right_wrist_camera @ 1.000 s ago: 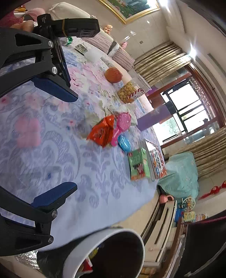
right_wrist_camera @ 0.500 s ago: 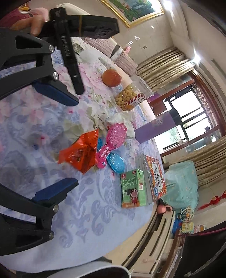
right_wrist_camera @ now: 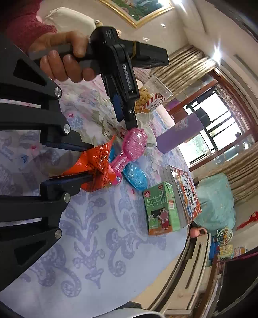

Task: Collect trash
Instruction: 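Grasp the orange wrapper with right gripper while left grasps white tissue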

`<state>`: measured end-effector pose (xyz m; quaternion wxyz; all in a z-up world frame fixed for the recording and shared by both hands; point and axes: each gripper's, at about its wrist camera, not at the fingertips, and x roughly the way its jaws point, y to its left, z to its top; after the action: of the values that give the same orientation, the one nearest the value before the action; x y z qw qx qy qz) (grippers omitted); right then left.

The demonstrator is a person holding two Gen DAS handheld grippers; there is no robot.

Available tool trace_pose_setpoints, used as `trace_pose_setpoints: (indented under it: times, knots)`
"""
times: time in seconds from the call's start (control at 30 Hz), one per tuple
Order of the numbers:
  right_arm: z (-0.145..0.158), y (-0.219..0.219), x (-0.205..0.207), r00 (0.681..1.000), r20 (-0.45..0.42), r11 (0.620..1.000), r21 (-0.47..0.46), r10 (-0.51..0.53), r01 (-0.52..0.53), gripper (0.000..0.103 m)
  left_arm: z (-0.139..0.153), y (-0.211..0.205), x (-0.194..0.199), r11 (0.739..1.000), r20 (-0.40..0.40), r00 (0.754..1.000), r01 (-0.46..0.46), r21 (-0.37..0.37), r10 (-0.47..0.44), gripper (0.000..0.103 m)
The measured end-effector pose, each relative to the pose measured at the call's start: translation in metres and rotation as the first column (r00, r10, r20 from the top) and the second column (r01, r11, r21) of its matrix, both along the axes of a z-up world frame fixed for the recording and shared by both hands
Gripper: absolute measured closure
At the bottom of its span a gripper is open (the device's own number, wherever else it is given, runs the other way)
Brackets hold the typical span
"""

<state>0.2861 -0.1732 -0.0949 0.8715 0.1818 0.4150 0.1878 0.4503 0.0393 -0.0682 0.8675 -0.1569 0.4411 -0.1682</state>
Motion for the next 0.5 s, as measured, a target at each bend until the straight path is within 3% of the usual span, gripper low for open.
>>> trace_pose_setpoints:
  times: [0.23, 0.5]
  knots:
    - [0.000, -0.010, -0.007, 1.000, -0.013, 0.999, 0.046, -0.018, 0.019, 0.083, -0.001, 0.000, -0.022, 0.998, 0.032, 0.999, -0.032, 0.060, 0.030, 0.091]
    - [0.002, -0.024, -0.018, 1.000, -0.004, 0.997, 0.071, 0.029, -0.029, 0.083, 0.002, -0.002, -0.109, 0.992, 0.018, 0.995, -0.100, 0.071, 0.099, 0.091]
